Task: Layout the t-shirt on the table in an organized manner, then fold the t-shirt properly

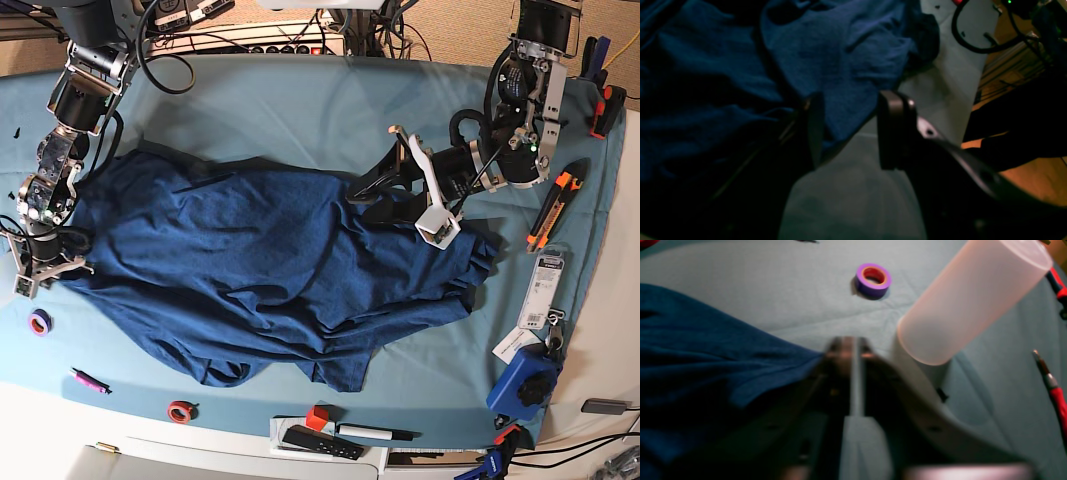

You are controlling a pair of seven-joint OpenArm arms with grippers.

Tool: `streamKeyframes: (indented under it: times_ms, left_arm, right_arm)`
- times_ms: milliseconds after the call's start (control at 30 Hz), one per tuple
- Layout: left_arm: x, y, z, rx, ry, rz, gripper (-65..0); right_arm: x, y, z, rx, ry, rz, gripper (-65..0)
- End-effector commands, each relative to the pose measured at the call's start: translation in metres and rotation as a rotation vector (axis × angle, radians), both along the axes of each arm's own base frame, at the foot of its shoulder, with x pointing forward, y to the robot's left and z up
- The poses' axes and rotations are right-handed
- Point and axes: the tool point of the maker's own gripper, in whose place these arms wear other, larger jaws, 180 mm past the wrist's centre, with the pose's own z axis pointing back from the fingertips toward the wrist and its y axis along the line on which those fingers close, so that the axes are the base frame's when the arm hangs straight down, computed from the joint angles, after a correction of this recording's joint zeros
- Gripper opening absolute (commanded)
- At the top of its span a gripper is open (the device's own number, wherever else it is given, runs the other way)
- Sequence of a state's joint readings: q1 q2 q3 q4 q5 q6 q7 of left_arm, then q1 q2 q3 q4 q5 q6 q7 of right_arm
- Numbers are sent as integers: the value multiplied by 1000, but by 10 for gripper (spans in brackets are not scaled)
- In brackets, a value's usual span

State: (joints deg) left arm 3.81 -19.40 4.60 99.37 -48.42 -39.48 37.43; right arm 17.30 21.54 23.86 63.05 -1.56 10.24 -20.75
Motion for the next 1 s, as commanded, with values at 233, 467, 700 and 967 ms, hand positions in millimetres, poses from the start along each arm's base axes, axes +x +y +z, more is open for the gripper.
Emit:
streamKeyframes:
  times_ms: [233, 467, 700, 967]
  left_arm:
    - [5, 0, 16, -39, -43, 1, -384]
    - [5, 0, 16, -38, -43, 1, -384]
    - [6, 0, 16, -38, -44, 1, -384]
    - [5, 0, 16, -39, -43, 1, -383]
  right_arm:
    - [2, -28, 41, -82, -59, -27, -473]
    - [-22, -49, 27, -81, 73, -73, -475]
    - [-58, 9, 22, -145, 121, 174, -476]
    - [-113, 104, 58, -286, 116, 377, -476]
